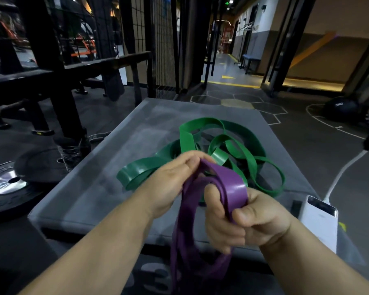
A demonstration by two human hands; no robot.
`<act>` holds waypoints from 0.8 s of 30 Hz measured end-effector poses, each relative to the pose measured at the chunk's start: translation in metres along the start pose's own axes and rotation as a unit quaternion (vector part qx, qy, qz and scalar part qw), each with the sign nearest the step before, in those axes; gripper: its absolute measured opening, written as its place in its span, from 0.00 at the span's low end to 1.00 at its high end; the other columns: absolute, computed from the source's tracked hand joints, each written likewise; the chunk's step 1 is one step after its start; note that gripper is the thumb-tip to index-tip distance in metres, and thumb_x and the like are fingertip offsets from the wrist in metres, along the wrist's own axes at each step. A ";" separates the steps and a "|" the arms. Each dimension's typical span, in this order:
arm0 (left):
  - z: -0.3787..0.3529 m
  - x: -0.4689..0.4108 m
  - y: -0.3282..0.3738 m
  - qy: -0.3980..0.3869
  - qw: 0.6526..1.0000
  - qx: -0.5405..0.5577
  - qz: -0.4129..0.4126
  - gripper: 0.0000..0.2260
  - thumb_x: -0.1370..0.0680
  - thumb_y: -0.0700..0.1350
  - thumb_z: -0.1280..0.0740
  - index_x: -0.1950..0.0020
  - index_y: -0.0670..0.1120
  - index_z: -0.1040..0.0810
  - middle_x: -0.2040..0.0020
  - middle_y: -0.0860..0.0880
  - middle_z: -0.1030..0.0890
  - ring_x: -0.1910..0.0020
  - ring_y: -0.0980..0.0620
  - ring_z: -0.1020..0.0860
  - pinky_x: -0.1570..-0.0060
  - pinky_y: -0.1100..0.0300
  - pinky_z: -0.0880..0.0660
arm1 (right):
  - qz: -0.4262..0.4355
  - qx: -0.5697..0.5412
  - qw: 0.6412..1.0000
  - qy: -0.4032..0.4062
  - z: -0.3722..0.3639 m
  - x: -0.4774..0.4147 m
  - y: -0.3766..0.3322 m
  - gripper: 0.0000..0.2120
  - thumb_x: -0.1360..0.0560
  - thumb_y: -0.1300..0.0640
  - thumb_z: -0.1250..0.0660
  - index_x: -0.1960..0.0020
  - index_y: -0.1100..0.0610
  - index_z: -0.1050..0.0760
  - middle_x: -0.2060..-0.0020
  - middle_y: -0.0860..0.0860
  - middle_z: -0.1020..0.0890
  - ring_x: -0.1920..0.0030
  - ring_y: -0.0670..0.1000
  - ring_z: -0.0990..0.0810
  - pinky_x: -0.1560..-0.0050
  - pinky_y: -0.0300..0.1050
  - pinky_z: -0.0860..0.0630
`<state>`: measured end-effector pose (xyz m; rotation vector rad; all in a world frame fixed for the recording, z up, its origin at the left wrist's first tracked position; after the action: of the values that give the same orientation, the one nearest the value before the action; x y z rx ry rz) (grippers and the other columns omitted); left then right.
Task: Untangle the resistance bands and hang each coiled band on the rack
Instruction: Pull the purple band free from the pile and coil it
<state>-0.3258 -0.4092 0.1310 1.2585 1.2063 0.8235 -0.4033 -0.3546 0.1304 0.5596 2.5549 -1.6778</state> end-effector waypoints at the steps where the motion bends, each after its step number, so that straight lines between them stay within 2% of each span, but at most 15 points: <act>1: -0.005 0.002 -0.007 -0.025 0.999 0.020 0.031 0.12 0.24 0.49 0.40 0.50 0.46 0.19 0.55 0.46 0.19 0.55 0.51 0.23 0.53 0.62 0.25 | 0.009 -0.001 1.000 0.003 0.001 0.001 -0.005 0.09 0.24 0.57 0.30 0.49 0.59 0.28 0.68 0.48 0.28 0.69 0.45 0.28 0.62 0.43 0.27; 3: -0.012 0.006 -0.021 -0.065 0.993 0.062 0.083 0.12 0.24 0.48 0.38 0.50 0.47 0.16 0.53 0.46 0.17 0.54 0.50 0.21 0.52 0.61 0.23 | 0.022 -0.006 1.000 0.009 0.003 0.004 -0.015 0.08 0.24 0.57 0.31 0.51 0.59 0.29 0.69 0.49 0.32 0.71 0.45 0.32 0.64 0.42 0.29; 4: -0.016 0.008 -0.024 -0.092 0.989 0.072 0.092 0.13 0.22 0.52 0.38 0.48 0.48 0.16 0.51 0.46 0.17 0.52 0.49 0.21 0.49 0.59 0.23 | 0.025 -0.013 0.999 0.015 0.004 0.006 -0.019 0.07 0.23 0.56 0.32 0.52 0.58 0.29 0.69 0.50 0.33 0.71 0.46 0.34 0.65 0.41 0.30; 5: -0.019 0.008 -0.025 -0.114 0.988 0.061 0.089 0.17 0.23 0.58 0.37 0.45 0.49 0.16 0.49 0.46 0.18 0.49 0.48 0.21 0.47 0.55 0.24 | 0.026 -0.021 0.999 0.021 0.006 0.008 -0.022 0.07 0.23 0.56 0.33 0.52 0.58 0.29 0.69 0.50 0.34 0.71 0.47 0.35 0.65 0.41 0.31; 7: -0.021 0.008 -0.022 -0.129 0.989 0.019 0.070 0.33 0.31 0.69 0.33 0.39 0.44 0.23 0.48 0.43 0.22 0.49 0.45 0.25 0.46 0.50 0.28 | 0.017 -0.041 0.999 0.031 0.008 0.011 -0.023 0.08 0.21 0.54 0.36 0.53 0.58 0.28 0.69 0.50 0.34 0.71 0.47 0.35 0.65 0.40 0.30; 8: -0.021 0.007 -0.020 -0.121 0.991 0.005 0.061 0.39 0.34 0.72 0.31 0.39 0.41 0.25 0.50 0.42 0.23 0.51 0.45 0.26 0.48 0.50 0.29 | 0.007 -0.049 0.998 0.036 0.009 0.012 -0.021 0.09 0.20 0.52 0.37 0.54 0.58 0.28 0.69 0.49 0.33 0.71 0.47 0.35 0.65 0.39 0.30; 9: -0.019 0.005 -0.016 -0.109 0.993 -0.003 0.043 0.40 0.37 0.72 0.30 0.42 0.40 0.26 0.54 0.43 0.24 0.55 0.47 0.26 0.52 0.54 0.29 | -0.004 -0.055 0.998 0.040 0.010 0.012 -0.018 0.10 0.19 0.51 0.38 0.54 0.58 0.28 0.69 0.49 0.32 0.71 0.47 0.36 0.64 0.39 0.29; 11: -0.017 0.003 -0.010 -0.101 0.995 -0.003 0.011 0.36 0.38 0.71 0.28 0.47 0.42 0.27 0.59 0.47 0.23 0.62 0.55 0.25 0.58 0.62 0.27 | -0.026 -0.064 0.996 0.048 0.012 0.013 -0.012 0.11 0.19 0.50 0.38 0.54 0.57 0.28 0.69 0.47 0.27 0.72 0.47 0.36 0.64 0.39 0.28; 12: -0.018 0.003 -0.009 -0.108 0.994 -0.005 0.006 0.36 0.38 0.71 0.28 0.47 0.41 0.27 0.58 0.46 0.23 0.64 0.56 0.25 0.61 0.64 0.27 | -0.036 -0.068 0.996 0.049 0.012 0.013 -0.010 0.11 0.20 0.50 0.38 0.55 0.57 0.27 0.68 0.46 0.25 0.72 0.47 0.36 0.65 0.38 0.28; 15: -0.018 0.001 -0.010 -0.119 0.992 -0.027 0.012 0.40 0.40 0.69 0.25 0.47 0.38 0.29 0.57 0.41 0.25 0.64 0.52 0.26 0.65 0.61 0.29 | -0.049 -0.070 0.995 0.048 0.014 0.015 -0.010 0.11 0.20 0.49 0.38 0.55 0.56 0.27 0.68 0.47 0.22 0.74 0.45 0.31 0.65 0.38 0.26; 18: -0.015 0.001 -0.005 -0.103 0.995 0.006 -0.006 0.34 0.40 0.65 0.23 0.51 0.40 0.30 0.61 0.46 0.24 0.65 0.52 0.25 0.65 0.63 0.27 | -0.056 -0.055 0.996 0.045 0.016 0.016 -0.008 0.11 0.20 0.49 0.38 0.55 0.56 0.26 0.67 0.49 0.20 0.70 0.44 0.22 0.64 0.40 0.23; 21: -0.007 -0.001 0.006 -0.070 0.996 0.040 -0.041 0.27 0.39 0.57 0.20 0.54 0.44 0.30 0.65 0.47 0.23 0.69 0.53 0.25 0.67 0.62 0.26 | -0.083 -0.038 0.994 0.051 0.016 0.016 0.002 0.12 0.21 0.48 0.35 0.54 0.57 0.24 0.65 0.51 0.18 0.69 0.46 0.20 0.63 0.41 0.21; 24: 0.000 -0.004 0.014 -0.046 0.993 0.091 -0.057 0.22 0.40 0.44 0.21 0.56 0.44 0.31 0.72 0.48 0.28 0.77 0.55 0.32 0.76 0.64 0.32 | -0.100 -0.022 0.994 0.031 0.013 0.015 0.010 0.17 0.24 0.47 0.31 0.48 0.62 0.19 0.55 0.55 0.17 0.62 0.48 0.18 0.58 0.43 0.18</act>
<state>-0.3244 -0.4109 0.1453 1.3460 1.2880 0.5758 -0.4162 -0.3587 0.1124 0.3692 2.7676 -1.6809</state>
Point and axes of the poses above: each hand's wrist, its own x-axis away from the middle knuckle, its own z-axis out of the back of the hand, y = z × x, the point moved 8 cm from there along -x, towards the middle knuckle
